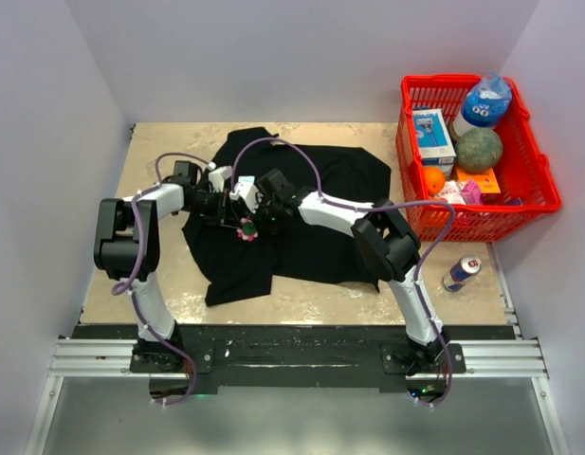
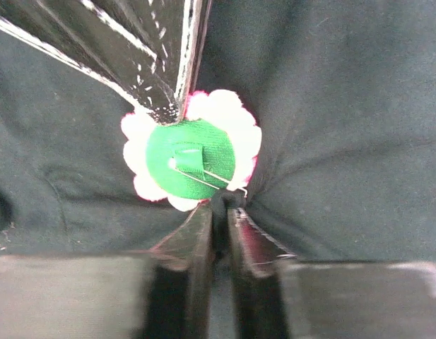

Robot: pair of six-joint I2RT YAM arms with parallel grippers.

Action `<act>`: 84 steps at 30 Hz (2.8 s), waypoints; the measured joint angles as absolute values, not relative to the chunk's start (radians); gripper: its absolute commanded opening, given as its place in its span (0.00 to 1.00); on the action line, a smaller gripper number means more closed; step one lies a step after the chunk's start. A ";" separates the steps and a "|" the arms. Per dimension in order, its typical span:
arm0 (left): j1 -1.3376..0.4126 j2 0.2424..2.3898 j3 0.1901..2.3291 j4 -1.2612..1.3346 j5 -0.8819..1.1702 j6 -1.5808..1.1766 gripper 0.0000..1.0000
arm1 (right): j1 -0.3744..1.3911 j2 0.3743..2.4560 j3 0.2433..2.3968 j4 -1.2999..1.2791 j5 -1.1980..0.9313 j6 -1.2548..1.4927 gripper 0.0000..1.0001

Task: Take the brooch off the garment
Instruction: Remove the brooch from the clothes.

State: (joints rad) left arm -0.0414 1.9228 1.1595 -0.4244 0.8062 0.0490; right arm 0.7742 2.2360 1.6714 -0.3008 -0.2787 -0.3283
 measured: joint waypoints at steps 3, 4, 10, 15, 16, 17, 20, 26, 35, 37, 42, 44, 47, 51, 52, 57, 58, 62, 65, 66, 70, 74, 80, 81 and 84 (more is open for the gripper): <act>-0.041 1.891 1.165 -0.422 0.825 0.057 0.00 | 0.773 2.236 1.671 -0.301 -0.279 -0.336 0.00; -0.042 1.874 1.165 -0.418 0.834 0.057 0.00 | 0.772 2.236 1.671 -0.301 -0.279 -0.337 0.00; -0.053 1.808 1.152 -0.373 0.871 0.060 0.00 | 0.771 2.236 1.671 -0.301 -0.302 -0.324 0.00; -0.056 1.808 1.066 -0.303 0.866 -0.013 0.00 | 0.765 2.236 1.671 -0.310 -0.332 -0.297 0.00; -0.056 1.809 1.054 -0.295 0.862 -0.028 0.00 | 0.765 2.236 1.671 -0.311 -0.334 -0.294 0.00; -0.056 1.810 1.045 -0.288 0.859 -0.043 0.00 | 0.765 2.236 1.671 -0.313 -0.336 -0.290 0.00; -0.056 1.816 1.034 -0.262 0.847 -0.072 0.00 | 0.765 2.236 1.671 -0.317 -0.340 -0.285 0.00; -0.054 1.819 1.007 -0.221 0.798 -0.114 0.00 | 0.761 2.236 1.671 -0.329 -0.362 -0.276 0.00; -0.054 1.862 0.957 -0.163 0.771 -0.165 0.00 | 0.759 2.216 1.637 -0.340 -0.405 -0.235 0.00; -0.053 1.868 0.957 -0.157 0.777 -0.175 0.00 | 0.761 2.215 1.637 -0.343 -0.395 -0.227 0.00; -0.058 1.868 0.958 -0.156 0.770 -0.191 0.00 | 0.792 2.207 1.648 -0.366 -0.303 -0.225 0.00; -0.062 1.866 0.958 -0.155 0.766 -0.200 0.00 | 0.810 2.205 1.655 -0.384 -0.251 -0.225 0.00; -0.069 1.843 0.940 -0.132 0.754 -0.225 0.00 | 0.833 2.198 1.659 -0.404 -0.181 -0.210 0.00; -0.076 1.703 0.805 0.003 0.743 -0.298 0.00 | 0.842 2.186 1.659 -0.426 -0.155 -0.178 0.00; -0.081 1.650 0.762 0.044 0.739 -0.317 0.00 | 0.843 2.185 1.659 -0.426 -0.154 -0.168 0.00; -0.110 1.525 0.688 0.162 0.722 -0.379 0.00 | 0.834 2.171 1.659 -0.427 -0.159 -0.123 0.00; -0.111 1.527 0.686 0.175 0.715 -0.385 0.00 | 0.830 2.168 1.659 -0.427 -0.167 -0.116 0.00; -0.112 1.568 0.683 0.205 0.698 -0.401 0.00 | 0.817 2.161 1.659 -0.432 -0.201 -0.105 0.08; -0.112 1.624 0.694 0.180 0.669 -0.390 0.00 | 0.809 2.161 1.659 -0.449 -0.205 -0.109 0.21; -0.112 1.644 0.709 0.153 0.657 -0.373 0.00 | 0.804 2.161 1.659 -0.454 -0.209 -0.112 0.25; -0.112 1.695 0.759 0.079 0.617 -0.312 0.00 | 0.787 2.161 1.668 -0.469 -0.227 -0.140 0.35; -0.112 1.701 0.776 0.041 0.595 -0.264 0.01 | 0.768 2.161 1.685 -0.480 -0.248 -0.165 0.35; -0.113 1.702 0.793 0.011 0.578 -0.181 0.26 | 0.755 2.170 1.694 -0.482 -0.283 -0.187 0.33; -0.113 1.701 0.793 0.008 0.573 -0.162 0.32 | 0.752 2.177 1.698 -0.481 -0.287 -0.189 0.32; -0.113 1.681 0.793 -0.007 0.572 -0.107 0.41 | 0.751 2.199 1.706 -0.484 -0.307 -0.194 0.29</act>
